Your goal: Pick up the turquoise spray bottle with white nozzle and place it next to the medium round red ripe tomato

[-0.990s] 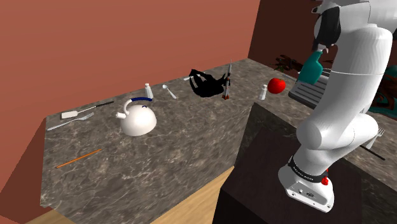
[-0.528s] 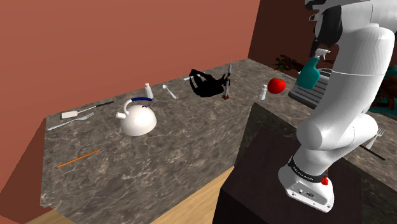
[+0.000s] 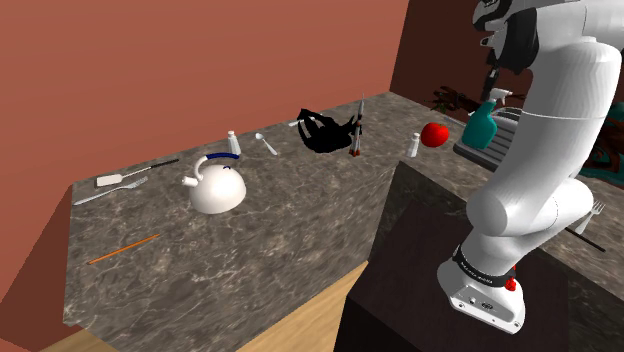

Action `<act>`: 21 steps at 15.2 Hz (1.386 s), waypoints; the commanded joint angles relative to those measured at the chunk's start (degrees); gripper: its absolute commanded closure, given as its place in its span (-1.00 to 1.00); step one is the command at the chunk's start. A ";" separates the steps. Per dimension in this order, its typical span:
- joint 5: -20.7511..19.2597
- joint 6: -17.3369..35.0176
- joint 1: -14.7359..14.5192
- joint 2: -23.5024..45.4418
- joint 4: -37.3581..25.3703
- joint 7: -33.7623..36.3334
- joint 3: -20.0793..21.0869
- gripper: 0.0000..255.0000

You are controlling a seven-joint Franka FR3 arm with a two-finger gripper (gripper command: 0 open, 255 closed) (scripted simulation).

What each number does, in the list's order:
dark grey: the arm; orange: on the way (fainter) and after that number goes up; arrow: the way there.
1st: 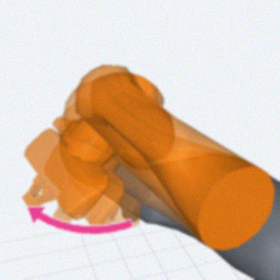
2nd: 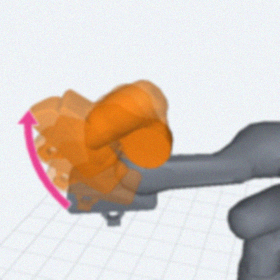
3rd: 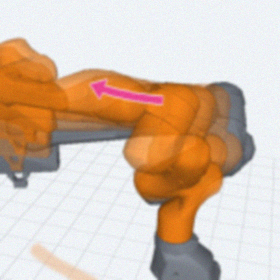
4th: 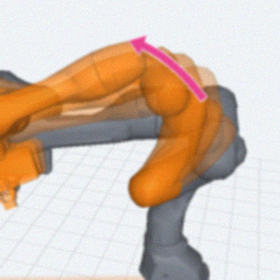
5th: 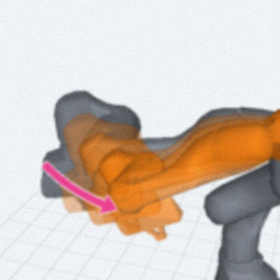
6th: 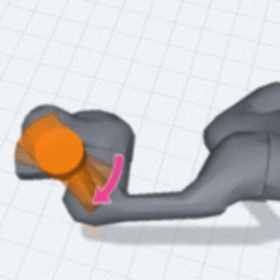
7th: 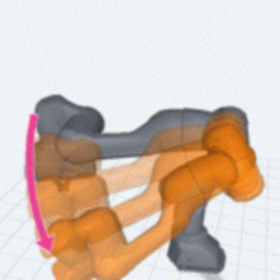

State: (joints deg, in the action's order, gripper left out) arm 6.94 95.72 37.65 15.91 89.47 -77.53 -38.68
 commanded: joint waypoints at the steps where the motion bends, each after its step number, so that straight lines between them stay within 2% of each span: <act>1: 0.00 1.50 -0.20 -0.06 1.52 0.09 0.08 1.00; 14: 1.36 11.03 -0.31 1.77 9.63 -0.55 0.72 1.00; 21: 1.36 11.03 -0.31 1.77 9.63 -0.55 0.72 1.00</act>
State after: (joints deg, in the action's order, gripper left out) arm 8.29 106.74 37.34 17.67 99.12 -78.08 -37.96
